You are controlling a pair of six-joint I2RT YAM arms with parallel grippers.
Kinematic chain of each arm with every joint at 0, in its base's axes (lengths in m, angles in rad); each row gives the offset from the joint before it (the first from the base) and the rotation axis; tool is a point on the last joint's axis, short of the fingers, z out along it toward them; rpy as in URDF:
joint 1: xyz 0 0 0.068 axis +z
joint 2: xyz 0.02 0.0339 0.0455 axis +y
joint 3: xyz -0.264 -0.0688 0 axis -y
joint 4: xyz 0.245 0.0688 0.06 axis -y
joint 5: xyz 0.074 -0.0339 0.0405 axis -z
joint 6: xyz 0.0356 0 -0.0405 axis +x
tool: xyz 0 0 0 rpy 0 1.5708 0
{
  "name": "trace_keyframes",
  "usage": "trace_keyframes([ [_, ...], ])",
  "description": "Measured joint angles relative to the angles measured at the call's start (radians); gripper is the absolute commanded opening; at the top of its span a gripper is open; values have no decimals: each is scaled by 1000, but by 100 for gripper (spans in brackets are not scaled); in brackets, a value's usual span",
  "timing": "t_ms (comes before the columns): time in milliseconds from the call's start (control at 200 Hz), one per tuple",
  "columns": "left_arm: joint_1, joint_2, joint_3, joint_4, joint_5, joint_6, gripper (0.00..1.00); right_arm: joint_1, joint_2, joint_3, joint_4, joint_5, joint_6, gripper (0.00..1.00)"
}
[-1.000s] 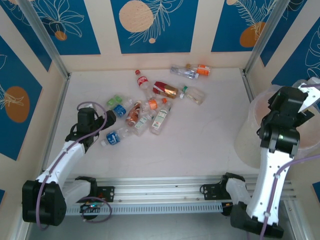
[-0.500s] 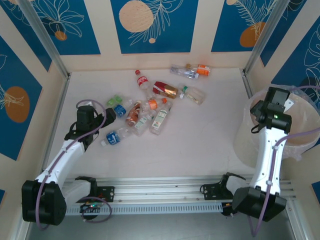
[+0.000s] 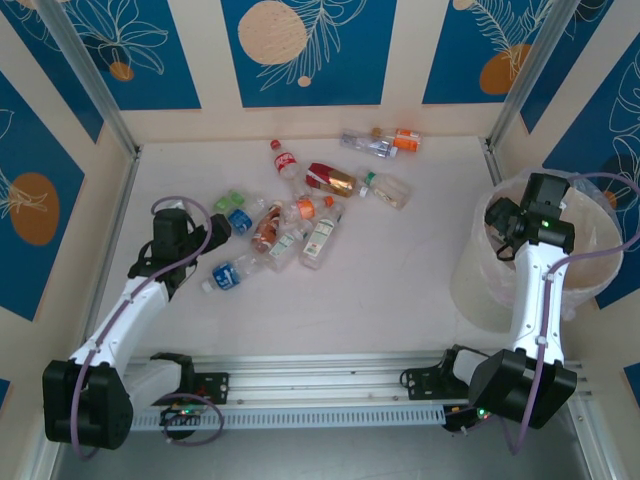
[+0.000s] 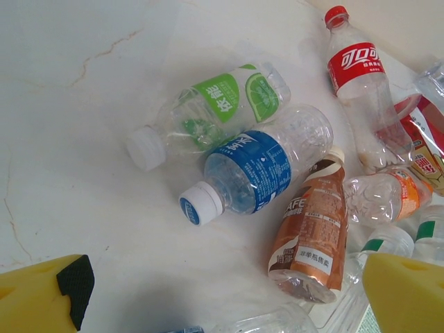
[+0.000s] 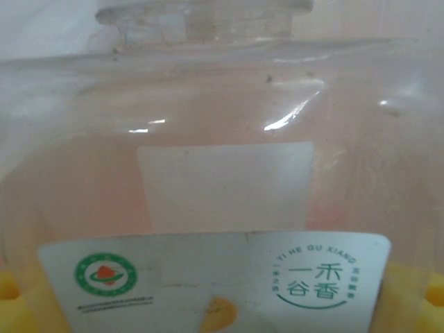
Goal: Put the plastic bottles in the bin
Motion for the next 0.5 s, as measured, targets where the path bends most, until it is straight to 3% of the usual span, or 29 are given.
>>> trace_keyframes([
  [305,0,0,0,-18,-13,-17,100,18,-51,0,24,56,30,94],
  [335,0,0,0,-21,-18,-17,100,20,-69,0,27,68,34,100],
  [500,0,0,1,-53,-35,-18,100,43,-171,2,41,120,52,100],
])
